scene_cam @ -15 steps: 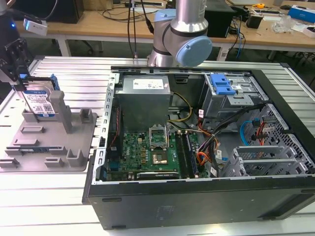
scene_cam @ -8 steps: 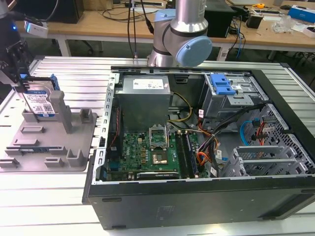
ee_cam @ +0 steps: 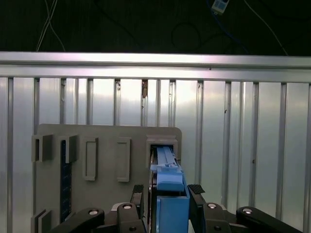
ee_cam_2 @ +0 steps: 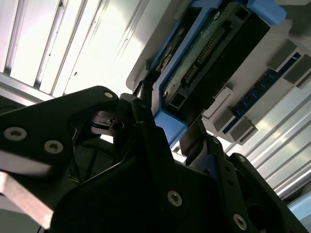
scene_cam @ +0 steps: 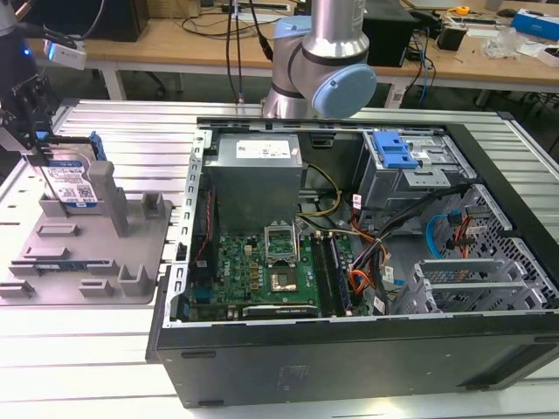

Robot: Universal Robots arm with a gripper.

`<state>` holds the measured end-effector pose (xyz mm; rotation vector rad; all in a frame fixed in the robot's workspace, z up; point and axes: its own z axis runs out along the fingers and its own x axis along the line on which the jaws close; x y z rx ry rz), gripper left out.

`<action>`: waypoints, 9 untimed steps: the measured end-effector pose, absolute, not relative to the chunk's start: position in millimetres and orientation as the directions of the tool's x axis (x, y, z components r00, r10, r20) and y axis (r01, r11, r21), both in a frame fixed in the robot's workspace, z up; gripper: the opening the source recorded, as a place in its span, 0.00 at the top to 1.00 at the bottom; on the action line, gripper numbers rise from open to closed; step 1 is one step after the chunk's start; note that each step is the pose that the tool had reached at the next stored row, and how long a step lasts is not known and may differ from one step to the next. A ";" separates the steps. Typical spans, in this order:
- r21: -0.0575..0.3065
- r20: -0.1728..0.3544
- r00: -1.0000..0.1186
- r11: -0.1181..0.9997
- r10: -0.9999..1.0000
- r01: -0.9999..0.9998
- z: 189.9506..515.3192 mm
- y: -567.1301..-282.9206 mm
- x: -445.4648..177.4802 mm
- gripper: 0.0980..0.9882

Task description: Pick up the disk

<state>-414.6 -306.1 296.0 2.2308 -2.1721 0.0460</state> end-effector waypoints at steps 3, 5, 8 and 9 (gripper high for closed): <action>-0.001 0.040 0.027 -0.027 -0.999 -1.000 296.0 -306.1 -414.6 0.57; -0.001 0.040 0.027 -0.027 -0.999 -1.000 296.0 -306.1 -414.6 0.57; -0.001 0.040 0.027 -0.027 -0.999 -1.000 296.0 -306.1 -414.6 0.57; -0.001 0.040 0.027 -0.027 -0.999 -1.000 296.0 -306.1 -414.6 0.57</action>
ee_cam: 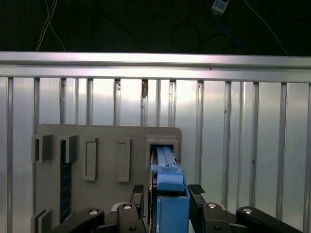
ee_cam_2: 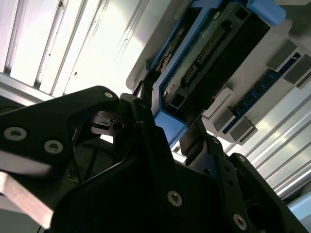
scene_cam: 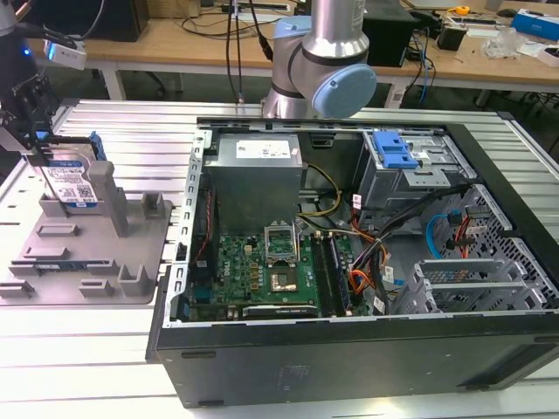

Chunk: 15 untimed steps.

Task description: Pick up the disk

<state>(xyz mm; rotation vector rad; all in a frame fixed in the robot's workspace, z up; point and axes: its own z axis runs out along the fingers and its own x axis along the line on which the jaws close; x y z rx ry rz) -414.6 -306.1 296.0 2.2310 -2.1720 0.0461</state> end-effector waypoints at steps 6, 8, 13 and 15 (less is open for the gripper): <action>-0.001 0.041 0.027 -0.027 -0.999 -1.000 295.8 -306.1 -414.6 0.66; -0.001 0.041 0.027 -0.027 -0.999 -1.000 295.8 -306.1 -414.6 0.70; -0.001 0.040 0.027 -0.027 -0.999 -1.000 295.7 -306.1 -414.6 0.70; -0.001 0.040 0.026 -0.026 -0.999 -1.000 295.7 -306.1 -414.6 0.70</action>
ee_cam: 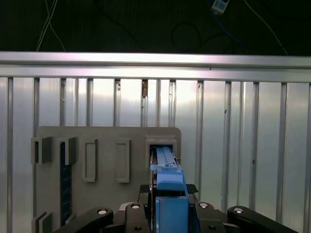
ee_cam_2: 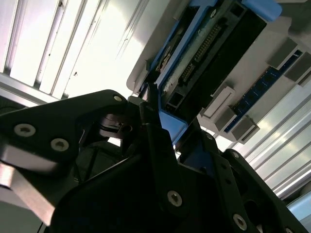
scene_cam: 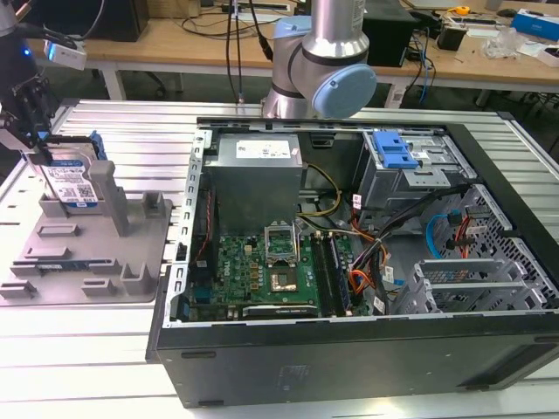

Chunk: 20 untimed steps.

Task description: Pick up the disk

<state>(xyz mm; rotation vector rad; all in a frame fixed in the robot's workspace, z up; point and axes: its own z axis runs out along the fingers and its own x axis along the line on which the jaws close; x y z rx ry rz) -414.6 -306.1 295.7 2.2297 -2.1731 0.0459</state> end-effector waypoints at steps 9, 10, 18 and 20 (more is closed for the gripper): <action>-0.001 0.040 0.025 -0.025 -0.999 -1.000 302.2 -306.1 -414.6 0.70; -0.001 0.040 0.025 -0.025 -0.999 -1.000 303.5 -306.1 -414.6 0.70; -0.001 0.041 0.025 -0.025 -0.999 -1.000 329.6 -306.1 -414.6 0.70; -0.001 0.040 0.025 -0.025 -0.999 -1.000 336.8 -306.0 -414.6 0.70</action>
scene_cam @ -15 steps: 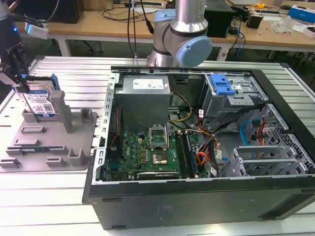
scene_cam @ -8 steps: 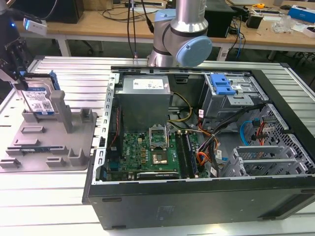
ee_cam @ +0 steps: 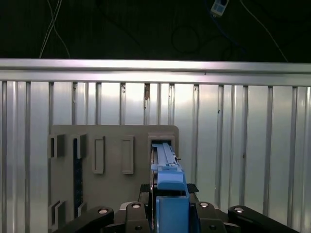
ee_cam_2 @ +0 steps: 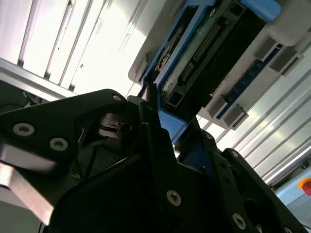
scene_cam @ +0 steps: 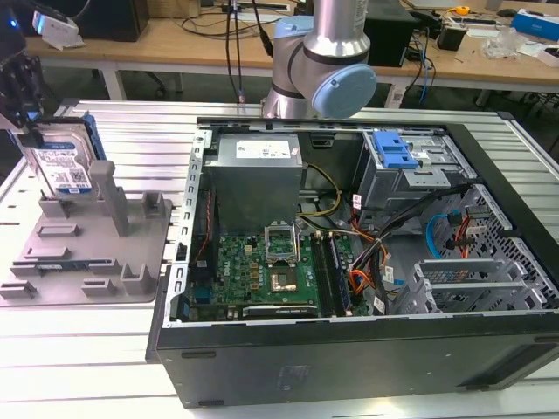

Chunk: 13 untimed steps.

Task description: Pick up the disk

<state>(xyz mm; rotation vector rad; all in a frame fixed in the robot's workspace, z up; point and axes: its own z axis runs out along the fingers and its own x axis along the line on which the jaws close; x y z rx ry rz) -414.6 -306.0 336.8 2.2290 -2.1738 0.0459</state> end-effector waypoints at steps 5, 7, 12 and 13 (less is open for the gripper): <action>-0.001 0.040 0.025 -0.025 -0.999 -1.000 364.8 -306.1 -414.4 0.70; -0.001 0.040 0.025 -0.025 -0.999 -1.000 375.1 -306.1 -414.1 0.70; -0.001 0.040 0.025 -0.025 -0.999 -1.000 399.7 -306.1 -413.3 0.70; -0.001 0.040 0.025 -0.025 -0.999 -1.000 408.8 -306.1 -412.9 0.70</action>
